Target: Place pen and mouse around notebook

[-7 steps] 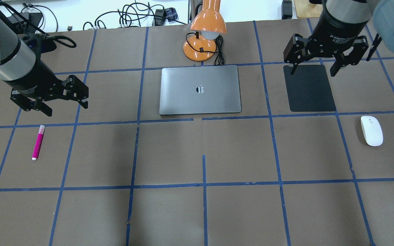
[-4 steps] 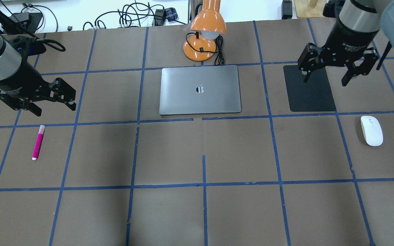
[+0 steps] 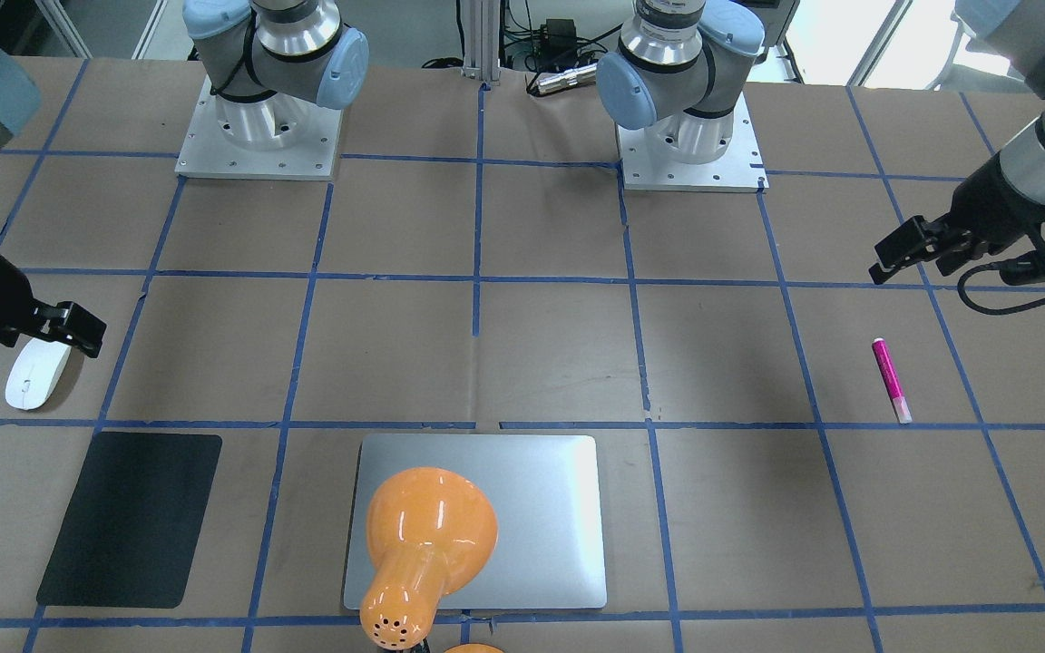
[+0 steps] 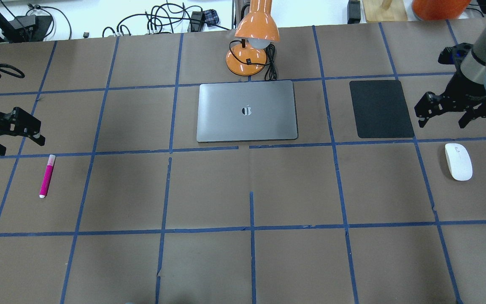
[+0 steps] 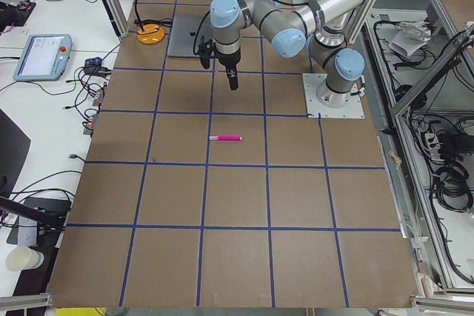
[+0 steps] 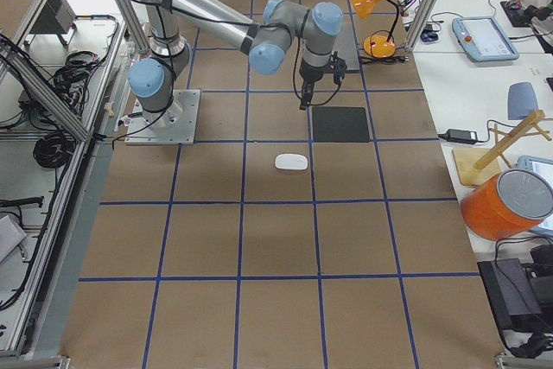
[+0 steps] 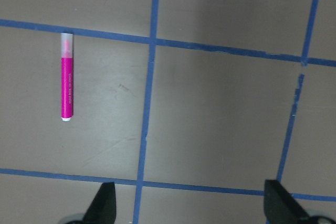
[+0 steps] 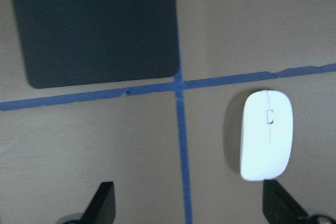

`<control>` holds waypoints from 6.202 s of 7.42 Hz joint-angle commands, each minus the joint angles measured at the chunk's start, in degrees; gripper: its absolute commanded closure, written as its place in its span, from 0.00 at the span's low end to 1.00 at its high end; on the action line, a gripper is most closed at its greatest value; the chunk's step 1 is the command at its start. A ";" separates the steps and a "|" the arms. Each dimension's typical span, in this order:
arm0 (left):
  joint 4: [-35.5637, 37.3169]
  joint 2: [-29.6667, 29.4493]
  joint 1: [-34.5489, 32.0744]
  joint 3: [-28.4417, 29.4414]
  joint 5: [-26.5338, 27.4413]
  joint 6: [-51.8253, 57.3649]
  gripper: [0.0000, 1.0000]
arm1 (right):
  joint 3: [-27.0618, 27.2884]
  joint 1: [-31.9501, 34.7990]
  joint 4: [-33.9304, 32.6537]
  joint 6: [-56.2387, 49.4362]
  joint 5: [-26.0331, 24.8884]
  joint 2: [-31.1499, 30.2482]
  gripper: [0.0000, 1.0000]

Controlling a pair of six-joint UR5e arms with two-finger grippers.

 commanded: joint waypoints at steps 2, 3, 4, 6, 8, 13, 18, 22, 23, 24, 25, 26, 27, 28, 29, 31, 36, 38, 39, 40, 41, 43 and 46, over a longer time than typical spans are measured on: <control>21.65 -5.68 1.58 -8.65 0.72 10.13 0.00 | 5.05 -7.54 -6.85 -10.80 -1.66 2.67 0.00; 28.02 -7.87 1.84 -10.69 3.77 10.67 0.00 | 5.05 -9.21 -7.55 -13.68 -1.14 3.89 0.00; 30.09 -9.20 1.93 -10.98 4.94 10.76 0.00 | 5.05 -9.57 -9.65 -13.97 -1.05 6.43 0.00; 32.20 -12.10 2.02 -10.98 4.95 11.63 0.00 | 4.79 -9.75 -10.37 -13.71 -0.79 8.21 0.00; 33.87 -14.91 2.63 -10.80 4.69 11.38 0.00 | 4.87 -9.75 -10.46 -13.79 1.75 9.52 0.00; 35.03 -19.04 5.80 -11.68 3.55 15.43 0.05 | 4.70 -9.84 -10.55 -14.94 -0.96 11.11 0.00; 35.03 -20.81 5.71 -11.50 3.54 15.16 0.62 | 4.00 -9.84 -11.78 -14.94 -0.09 10.94 0.79; 34.77 -20.73 5.72 -10.98 4.15 10.89 1.00 | -12.14 -0.82 2.26 -7.94 3.43 11.36 0.87; 34.50 -20.55 5.89 -11.07 4.24 6.59 1.00 | -13.56 3.30 1.94 -3.04 6.39 13.55 0.88; 34.15 -19.24 5.80 -11.24 4.51 5.07 1.00 | -15.23 8.39 1.41 3.19 6.86 15.92 0.89; 32.41 -17.66 5.28 -10.28 4.51 1.83 1.00 | -17.51 10.09 0.28 5.17 6.95 18.99 0.89; 31.96 -17.21 4.23 -8.54 4.07 -6.55 1.00 | -20.49 10.11 -0.61 4.66 6.95 23.72 0.89; 30.39 -17.30 0.57 -6.52 3.81 -14.21 1.00 | -21.39 10.11 -0.61 5.01 6.60 25.85 0.87; 28.02 -15.99 -4.78 -4.84 3.63 -23.16 1.00 | -21.31 10.11 -0.70 4.66 6.25 25.88 0.86; 27.39 -15.02 -10.40 -4.22 3.54 -32.04 1.00 | -20.88 10.02 -0.79 4.75 6.33 26.14 0.63; 25.80 -12.56 -19.38 -4.38 1.17 -50.92 1.00 | -21.48 10.02 -0.53 5.19 5.29 25.62 0.00; 26.68 -13.87 -40.57 -4.74 -1.38 -92.71 1.00 | -27.29 13.45 11.42 5.71 2.73 15.53 0.00; 26.85 -15.18 -45.15 -4.74 -3.47 -102.84 1.00 | -26.41 15.81 20.60 7.29 3.61 7.38 0.00; 28.07 -16.75 -45.96 -4.74 -3.92 -105.92 1.00 | -26.41 16.52 25.00 7.90 4.22 3.33 0.00; 32.17 -18.25 -46.57 -4.56 -4.19 -109.35 1.00 | -26.24 18.09 26.96 11.74 5.10 1.11 0.00; 33.96 -20.00 -48.58 -4.48 -3.76 -114.17 1.00 | -25.10 20.11 29.07 13.60 5.19 -2.65 0.00; 34.84 -21.69 -51.41 -4.21 -3.49 -119.80 1.00 | -18.80 26.07 27.79 17.80 4.85 -9.52 0.00; 36.52 -22.57 -53.43 -4.21 -4.02 -125.27 1.00 | -16.56 26.72 23.64 19.95 5.54 -9.28 0.00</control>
